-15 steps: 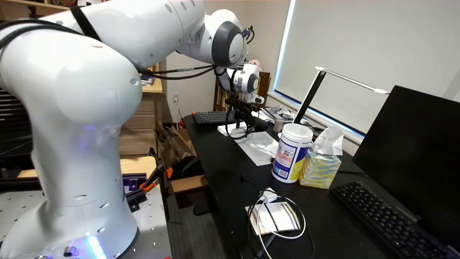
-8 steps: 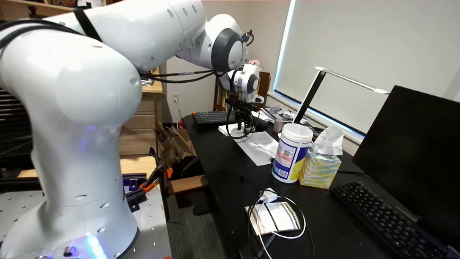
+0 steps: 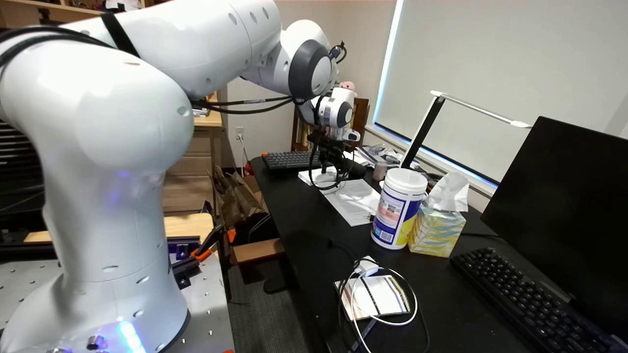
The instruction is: Pick up the white box from the table and move it to the right
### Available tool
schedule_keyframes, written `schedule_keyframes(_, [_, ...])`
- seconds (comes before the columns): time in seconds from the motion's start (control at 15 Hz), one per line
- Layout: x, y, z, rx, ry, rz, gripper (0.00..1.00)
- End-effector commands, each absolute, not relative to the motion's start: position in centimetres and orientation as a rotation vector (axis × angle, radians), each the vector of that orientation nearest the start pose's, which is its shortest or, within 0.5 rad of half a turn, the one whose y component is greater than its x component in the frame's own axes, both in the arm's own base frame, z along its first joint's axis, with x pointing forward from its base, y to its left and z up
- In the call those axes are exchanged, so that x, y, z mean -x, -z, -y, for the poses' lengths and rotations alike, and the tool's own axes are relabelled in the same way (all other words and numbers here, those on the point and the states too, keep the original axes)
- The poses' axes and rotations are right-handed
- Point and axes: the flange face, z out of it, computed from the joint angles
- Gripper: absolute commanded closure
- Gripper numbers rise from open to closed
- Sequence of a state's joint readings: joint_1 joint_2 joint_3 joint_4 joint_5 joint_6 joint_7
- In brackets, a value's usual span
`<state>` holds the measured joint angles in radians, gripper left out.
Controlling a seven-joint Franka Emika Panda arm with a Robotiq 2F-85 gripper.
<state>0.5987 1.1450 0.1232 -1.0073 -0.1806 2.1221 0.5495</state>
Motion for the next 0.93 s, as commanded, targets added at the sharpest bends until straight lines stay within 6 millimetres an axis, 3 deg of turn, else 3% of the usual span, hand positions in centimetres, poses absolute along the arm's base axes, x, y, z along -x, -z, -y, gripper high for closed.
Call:
schedule_keyframes(0.0, [-61.34,-13.61,-47.89,3.146,-0.011,0.346,0.0])
schedule_keyframes(0.13, [-61.4,-13.45,-47.87,3.146,-0.007,0.344,0.0])
schedule_keyframes(0.2, [-61.41,-13.45,-47.91,3.146,-0.005,0.346,0.21])
schedule_keyframes(0.87, [-61.31,-13.58,-48.04,3.136,-0.002,0.361,0.87])
